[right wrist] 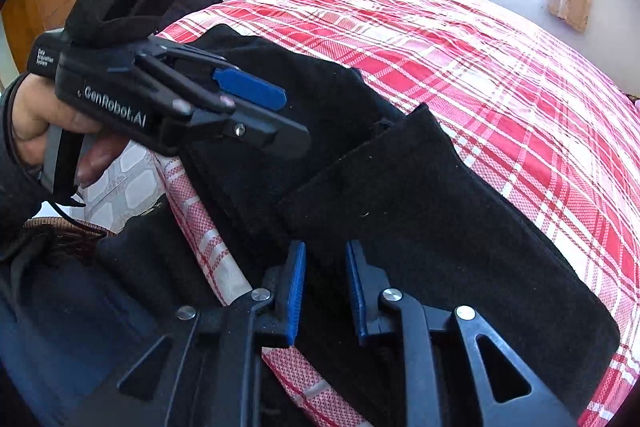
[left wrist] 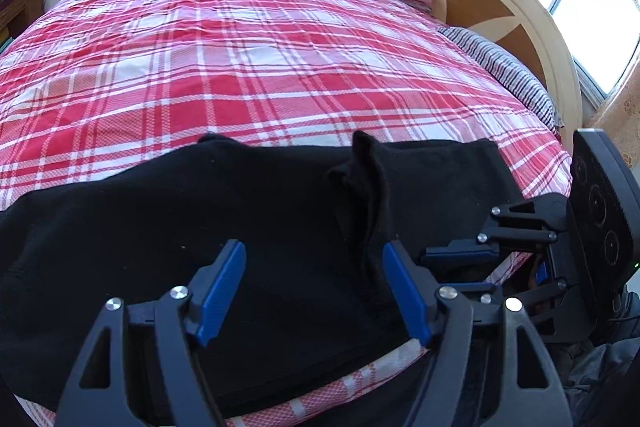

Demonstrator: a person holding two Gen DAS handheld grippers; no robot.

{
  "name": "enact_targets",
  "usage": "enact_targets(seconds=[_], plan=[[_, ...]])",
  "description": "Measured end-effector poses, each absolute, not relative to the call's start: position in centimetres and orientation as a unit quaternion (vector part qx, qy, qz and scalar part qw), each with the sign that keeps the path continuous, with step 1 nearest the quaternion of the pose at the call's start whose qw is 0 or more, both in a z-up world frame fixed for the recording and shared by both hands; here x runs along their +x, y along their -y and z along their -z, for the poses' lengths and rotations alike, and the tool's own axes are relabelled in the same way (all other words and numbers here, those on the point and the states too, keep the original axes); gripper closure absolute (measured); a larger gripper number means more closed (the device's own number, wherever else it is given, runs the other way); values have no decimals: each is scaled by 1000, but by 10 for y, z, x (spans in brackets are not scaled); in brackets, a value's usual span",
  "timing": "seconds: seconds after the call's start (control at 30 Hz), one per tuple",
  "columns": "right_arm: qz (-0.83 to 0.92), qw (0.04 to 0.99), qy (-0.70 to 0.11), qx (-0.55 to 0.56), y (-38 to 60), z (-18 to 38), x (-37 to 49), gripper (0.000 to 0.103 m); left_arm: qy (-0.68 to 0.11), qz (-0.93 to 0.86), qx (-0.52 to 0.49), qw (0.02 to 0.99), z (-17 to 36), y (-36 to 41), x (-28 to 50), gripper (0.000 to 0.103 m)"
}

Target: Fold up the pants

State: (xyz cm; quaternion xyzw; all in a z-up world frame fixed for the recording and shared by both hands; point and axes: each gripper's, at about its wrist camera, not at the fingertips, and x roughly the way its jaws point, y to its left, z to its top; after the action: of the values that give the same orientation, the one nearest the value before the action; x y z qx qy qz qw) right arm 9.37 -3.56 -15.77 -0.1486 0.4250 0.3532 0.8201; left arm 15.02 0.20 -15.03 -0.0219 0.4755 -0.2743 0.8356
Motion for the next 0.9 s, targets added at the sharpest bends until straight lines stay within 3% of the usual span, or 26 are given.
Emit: enact_targets(seconds=[0.33, 0.4, 0.43, 0.9], plan=[[-343, 823, -418, -174, 25, 169, 95, 82, -476, 280, -15, 834, 151, 3, 148, 29], [-344, 823, -417, -172, 24, 168, 94, 99, -476, 276, -18, 835, 151, 0, 149, 29], [-348, 823, -417, -168, 25, 166, 92, 100, -475, 275, -19, 836, 151, -1, 150, 29], [-363, 814, -422, -163, 31, 167, 83, 100, -476, 299, -16, 827, 154, 14, 144, 29]])
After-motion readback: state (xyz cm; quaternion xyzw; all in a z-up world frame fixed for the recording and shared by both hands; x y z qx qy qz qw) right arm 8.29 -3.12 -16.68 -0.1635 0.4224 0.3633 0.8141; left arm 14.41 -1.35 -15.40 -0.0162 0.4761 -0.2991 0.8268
